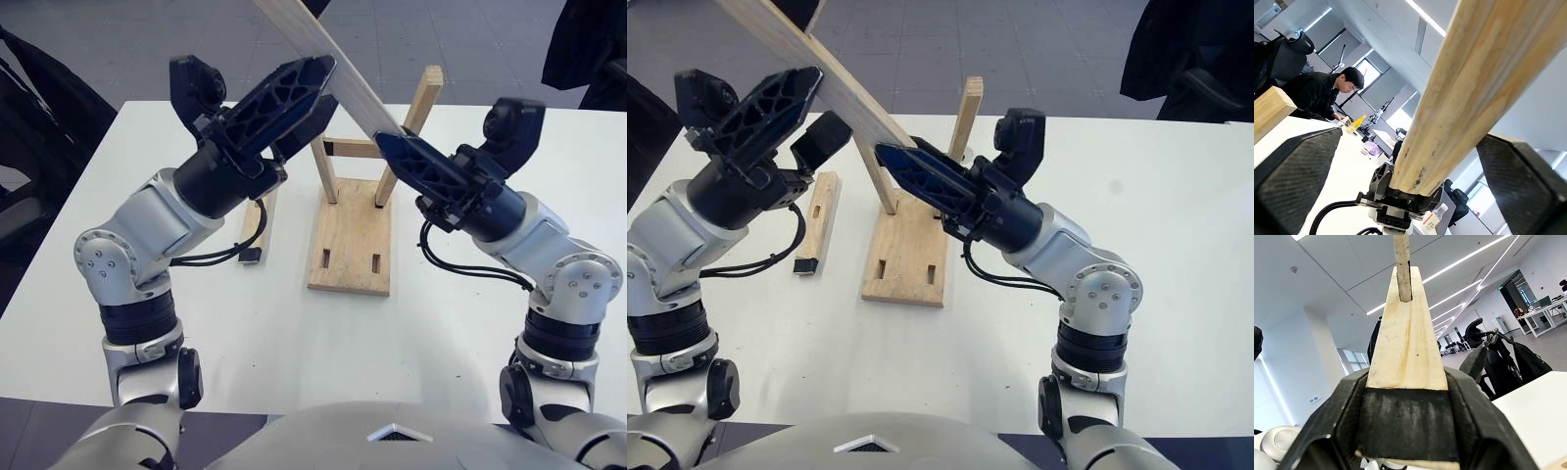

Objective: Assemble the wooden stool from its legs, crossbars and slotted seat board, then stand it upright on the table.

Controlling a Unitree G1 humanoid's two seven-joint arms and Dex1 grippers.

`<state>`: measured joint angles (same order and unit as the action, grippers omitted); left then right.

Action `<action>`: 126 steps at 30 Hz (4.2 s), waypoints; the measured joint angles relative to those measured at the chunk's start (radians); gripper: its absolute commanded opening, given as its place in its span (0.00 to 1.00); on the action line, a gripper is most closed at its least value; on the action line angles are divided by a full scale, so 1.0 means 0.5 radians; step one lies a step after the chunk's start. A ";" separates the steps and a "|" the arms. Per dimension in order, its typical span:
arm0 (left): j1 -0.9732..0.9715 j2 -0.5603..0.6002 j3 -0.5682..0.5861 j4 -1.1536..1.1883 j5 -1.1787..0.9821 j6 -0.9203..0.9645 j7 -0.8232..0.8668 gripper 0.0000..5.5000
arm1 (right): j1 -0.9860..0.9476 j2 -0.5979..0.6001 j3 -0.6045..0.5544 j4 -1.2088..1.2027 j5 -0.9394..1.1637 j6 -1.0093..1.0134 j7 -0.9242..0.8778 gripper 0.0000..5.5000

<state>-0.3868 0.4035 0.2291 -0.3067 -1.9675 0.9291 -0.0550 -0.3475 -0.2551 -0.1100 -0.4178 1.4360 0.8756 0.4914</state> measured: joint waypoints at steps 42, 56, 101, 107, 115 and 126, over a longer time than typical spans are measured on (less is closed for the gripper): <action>0.361 0.487 -0.026 -0.083 1.332 -0.396 -1.068 0.38 | 0.427 -0.577 0.357 0.157 -0.979 -0.040 0.127 0.63; 0.603 0.263 -0.281 0.042 2.220 -0.929 -1.491 0.38 | 0.182 -0.626 0.908 -0.053 -1.908 0.317 -0.288 0.63; 0.664 -0.189 -0.612 0.529 2.834 -1.682 -1.892 0.38 | -0.007 -1.068 1.348 0.544 -3.475 -1.490 0.573 0.63; 0.664 -0.202 -0.643 0.562 2.853 -1.693 -1.963 0.38 | 0.019 -1.020 1.302 0.542 -3.535 -1.484 0.611 0.63; 0.618 -0.193 -0.644 0.683 2.893 -1.723 -2.019 0.38 | 0.059 -0.981 1.255 0.504 -3.597 -1.481 0.636 0.63; 0.336 -0.068 -0.715 1.000 2.976 -1.774 -2.259 0.37 | 0.107 -0.938 1.207 0.477 -3.658 -1.481 0.644 0.63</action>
<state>-0.2188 0.3695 -0.1286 0.1934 -0.4798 0.0422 -1.1843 -0.2941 -0.7240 0.4935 -0.1791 -0.3927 0.1349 0.8133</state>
